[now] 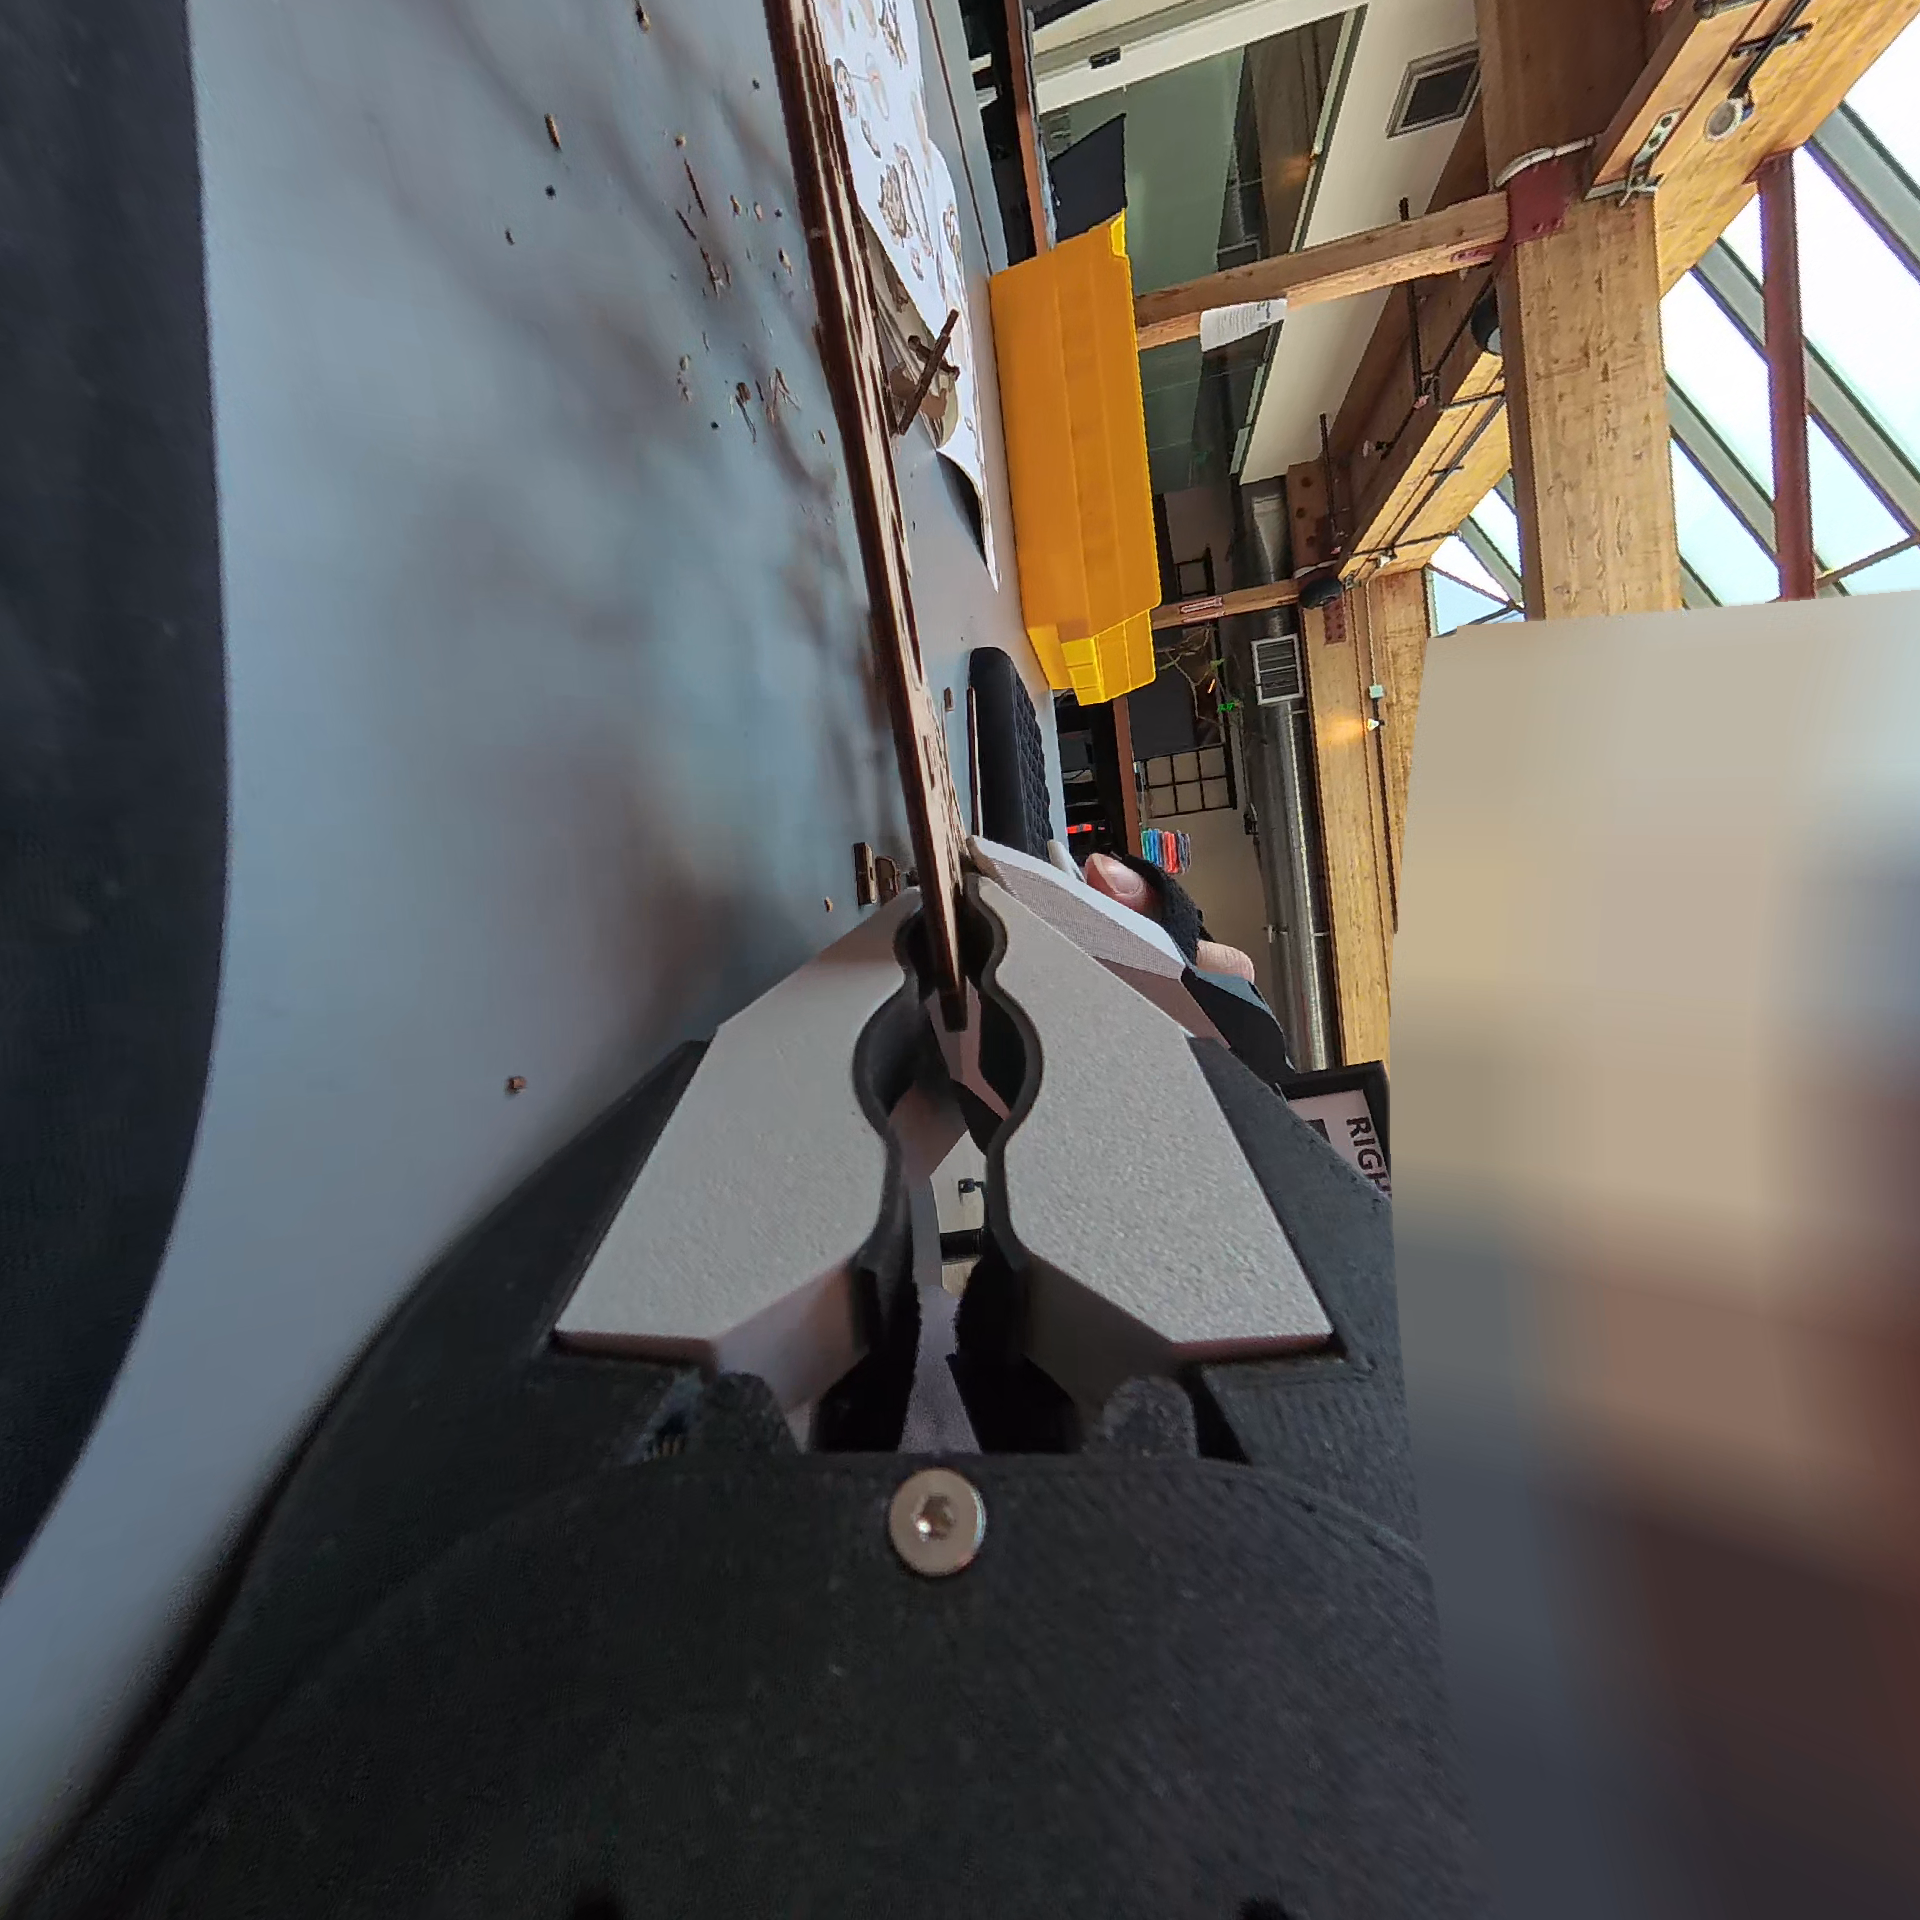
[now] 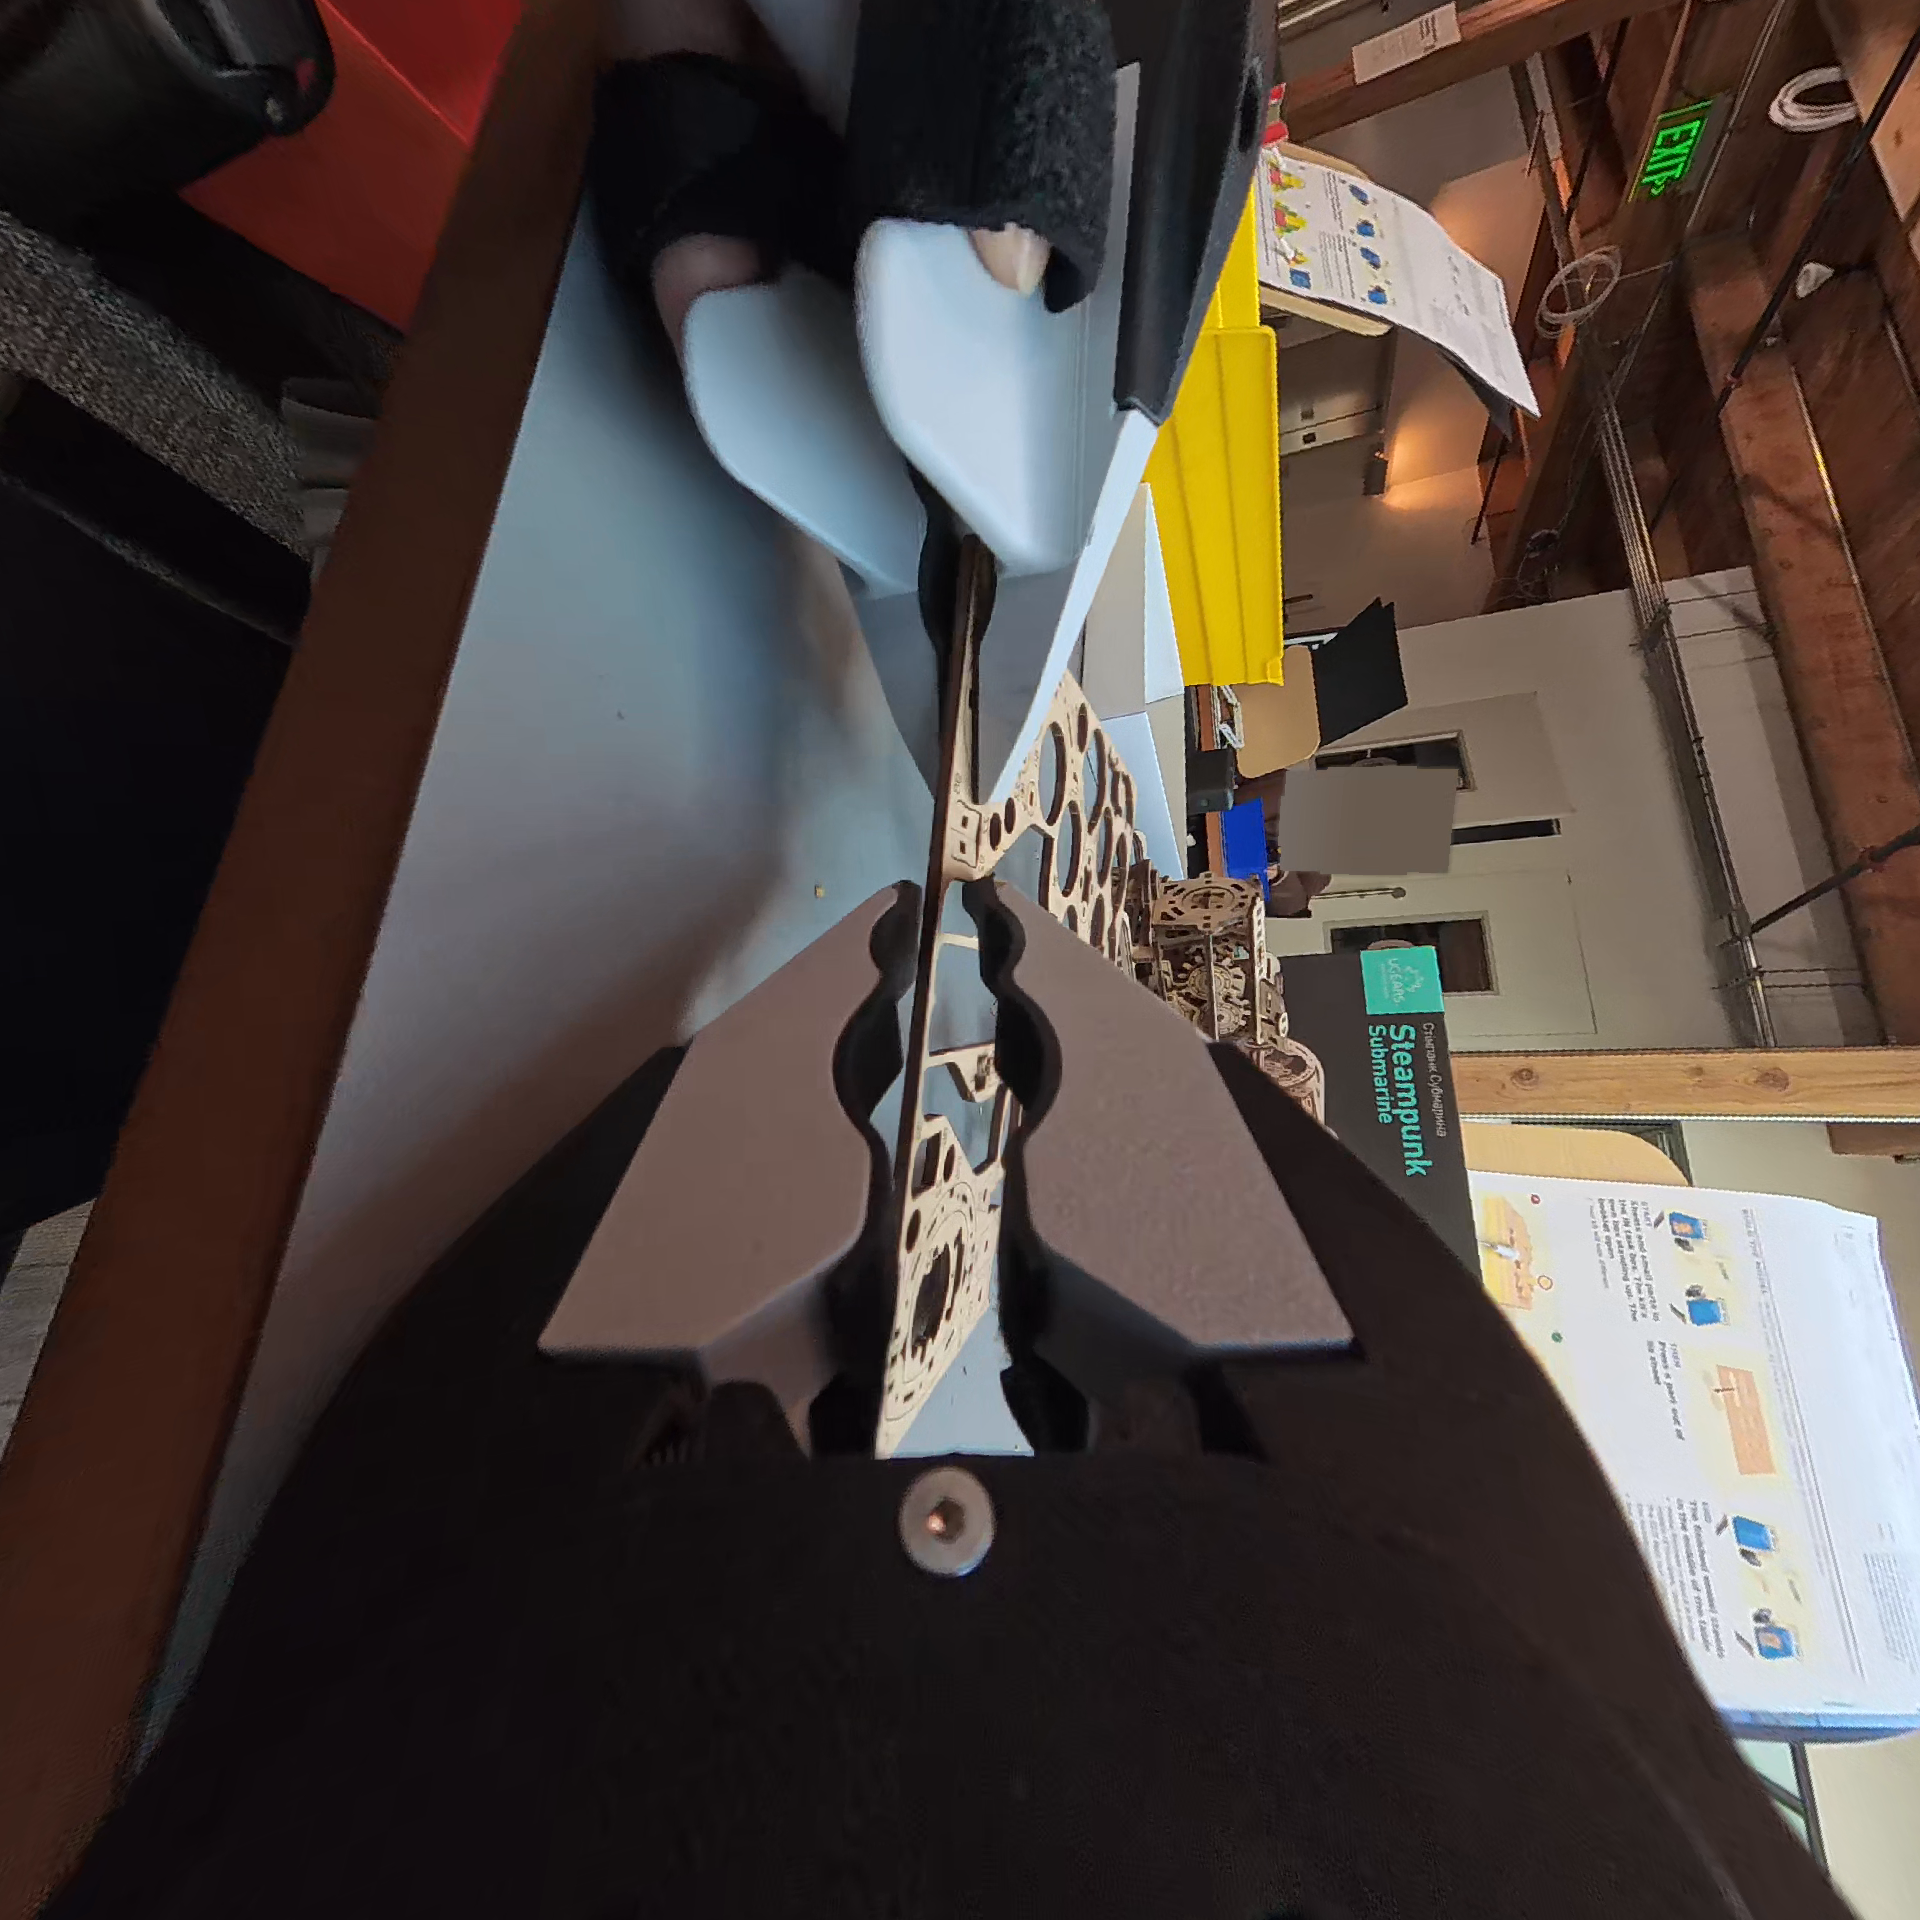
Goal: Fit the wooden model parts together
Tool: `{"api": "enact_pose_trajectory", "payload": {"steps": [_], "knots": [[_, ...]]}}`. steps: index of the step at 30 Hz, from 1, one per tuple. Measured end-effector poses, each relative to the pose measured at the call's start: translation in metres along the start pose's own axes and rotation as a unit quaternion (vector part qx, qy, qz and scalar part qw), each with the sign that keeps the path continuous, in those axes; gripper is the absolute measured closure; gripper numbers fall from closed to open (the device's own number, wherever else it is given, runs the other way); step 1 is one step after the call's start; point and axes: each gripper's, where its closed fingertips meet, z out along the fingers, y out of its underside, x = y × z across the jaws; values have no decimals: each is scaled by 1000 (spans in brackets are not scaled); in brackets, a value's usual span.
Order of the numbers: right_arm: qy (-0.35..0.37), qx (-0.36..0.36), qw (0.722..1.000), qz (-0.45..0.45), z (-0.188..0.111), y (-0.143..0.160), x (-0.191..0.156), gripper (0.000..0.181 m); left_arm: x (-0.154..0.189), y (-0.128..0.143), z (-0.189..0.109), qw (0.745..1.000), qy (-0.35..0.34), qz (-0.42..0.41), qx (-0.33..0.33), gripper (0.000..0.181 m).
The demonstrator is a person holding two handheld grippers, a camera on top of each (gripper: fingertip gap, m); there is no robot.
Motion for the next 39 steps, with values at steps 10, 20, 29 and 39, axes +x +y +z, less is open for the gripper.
{"api": "enact_pose_trajectory", "payload": {"steps": [10,20,29,39], "knots": [[-28,61,998,-4,-3,-13,-5,162,-1,3,2,1000,-5,15,-12,180],[-40,59,997,10,1,-12,-9,171,-5,5,3,999,-22,37,-17,181],[-59,26,998,-3,5,-9,-17,173,-14,5,3,997,-60,58,-8,180],[-42,53,996,65,0,-11,2,175,4,0,3,1000,14,18,11,179]]}}
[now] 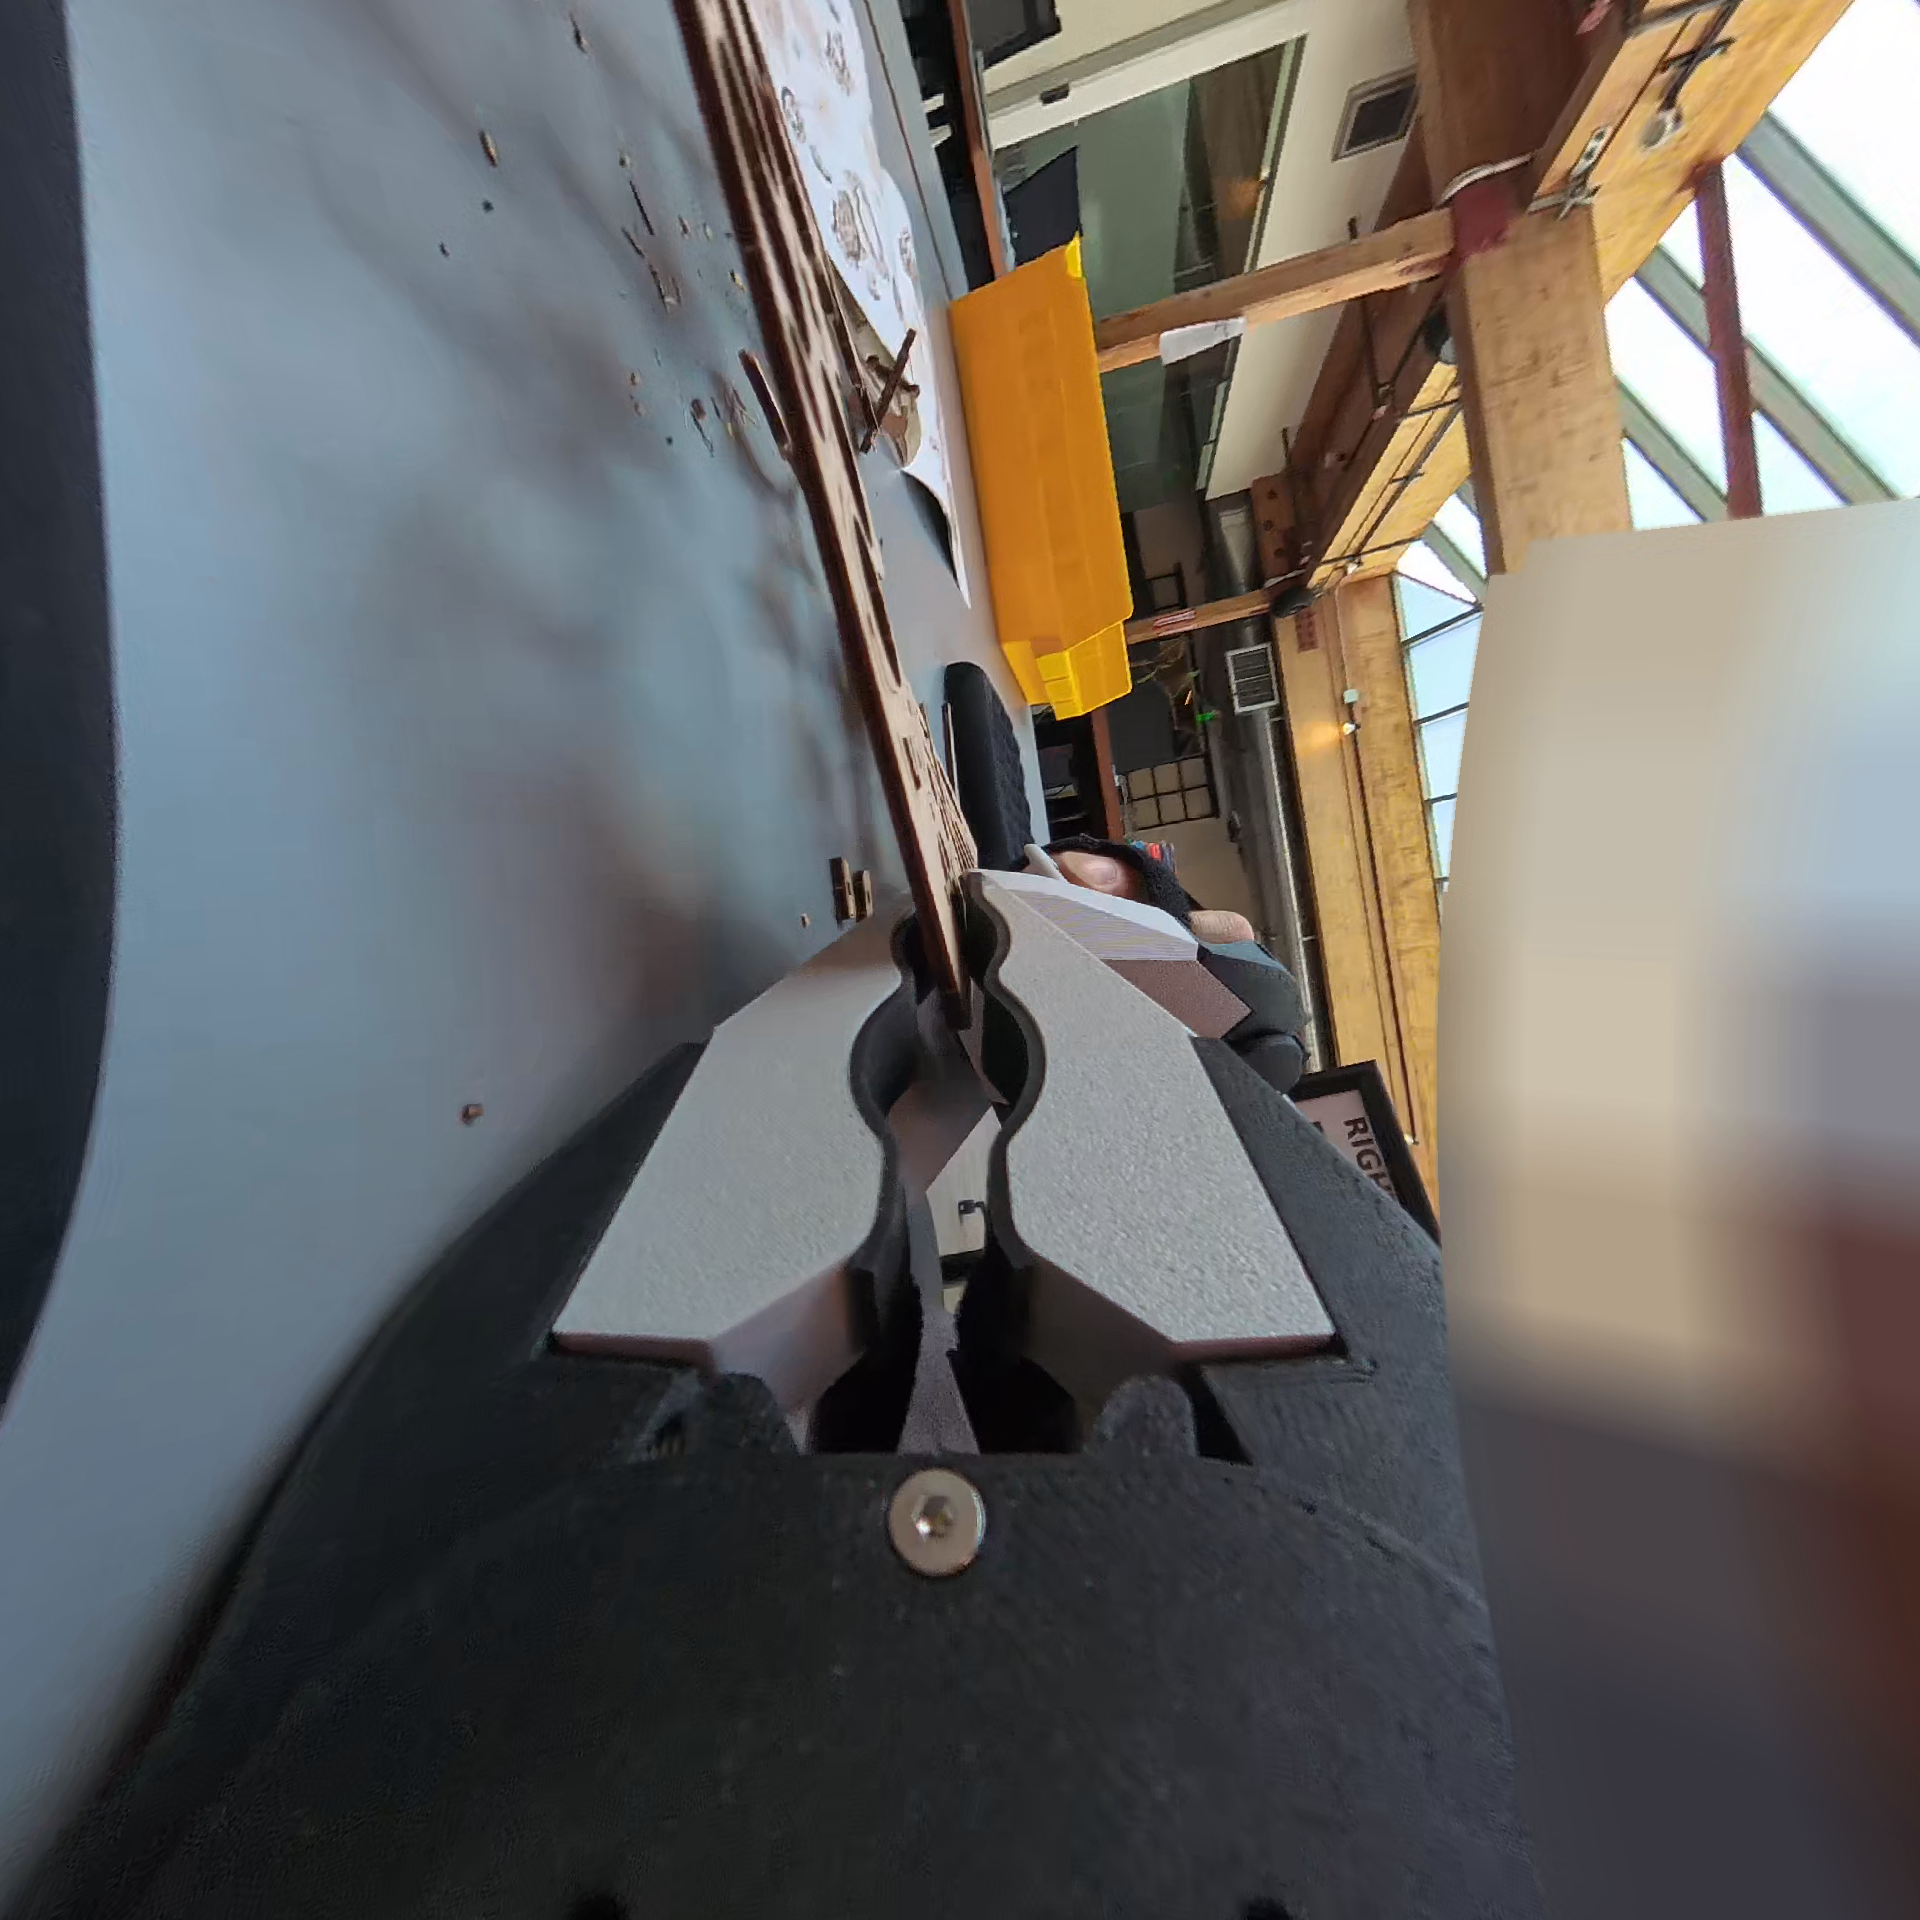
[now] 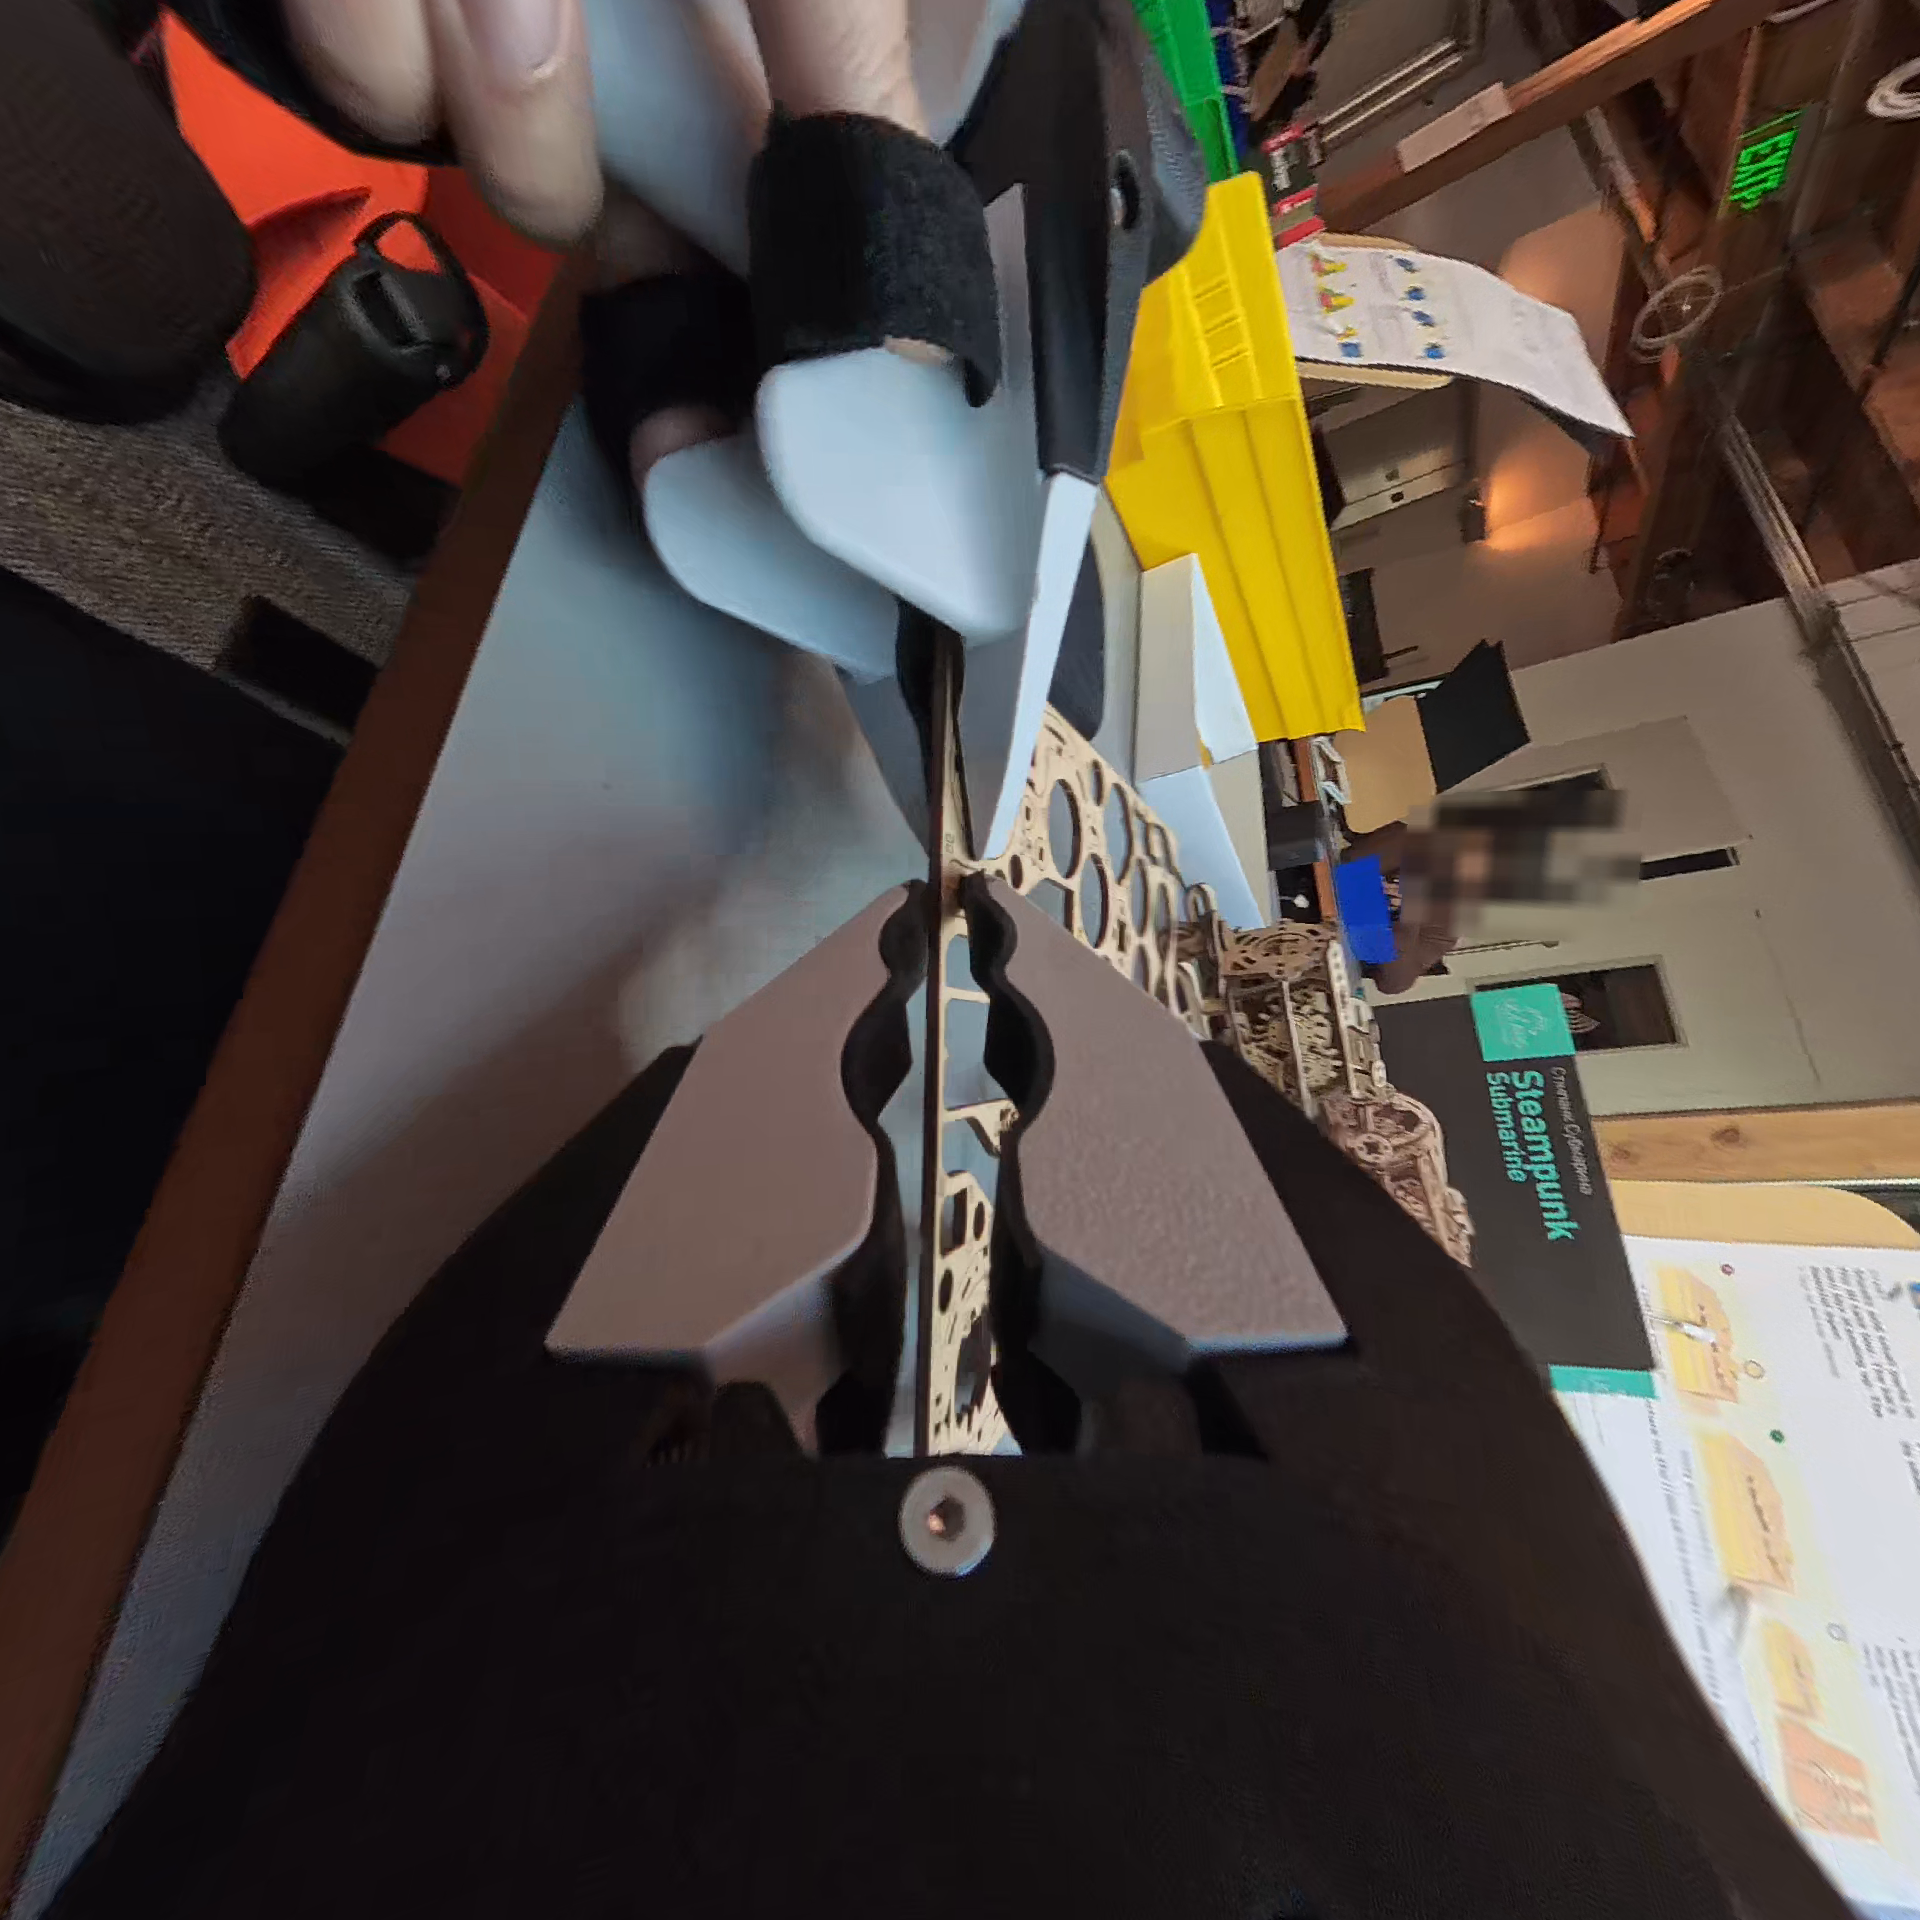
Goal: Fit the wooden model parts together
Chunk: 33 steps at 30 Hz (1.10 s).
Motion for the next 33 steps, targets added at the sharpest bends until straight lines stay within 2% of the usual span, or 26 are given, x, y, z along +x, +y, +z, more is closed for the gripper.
{"api": "enact_pose_trajectory", "payload": {"steps": [2,6,9,12,15,17,19,21,23,25,27,30,31,33], "knots": [[12,-8,1000,-19,-1,1,3,177,2,1,0,1000,3,4,0,175],[33,-10,999,-1,-7,3,24,180,21,-10,-13,999,38,28,20,153],[36,7,999,22,-13,1,48,181,45,-24,-30,995,51,77,38,152],[5,34,996,81,-19,-4,78,180,74,-40,-46,980,39,191,43,142],[-60,66,979,185,-24,-9,113,180,104,-71,-55,938,7,342,62,128],[-100,81,959,252,-27,-7,137,180,123,-87,-50,907,-4,418,56,121],[-140,97,930,325,-30,-6,157,180,139,-91,-36,886,9,464,16,120],[-173,119,892,401,-35,-7,175,180,144,-100,-22,866,1,499,-15,111],[-201,135,851,466,-39,-5,186,180,151,-107,-10,851,7,524,-42,111],[-233,153,813,511,-42,-5,188,180,162,-107,1,846,35,526,-77,113],[-243,154,795,534,-40,2,189,181,164,-107,14,842,42,525,-117,121],[-262,163,766,564,-36,9,186,181,148,-109,32,831,18,529,-173,135],[-266,167,758,571,-34,12,185,181,144,-108,38,833,24,521,-186,139],[-277,175,737,592,-29,16,183,181,138,-100,45,844,56,486,-220,156]]}}
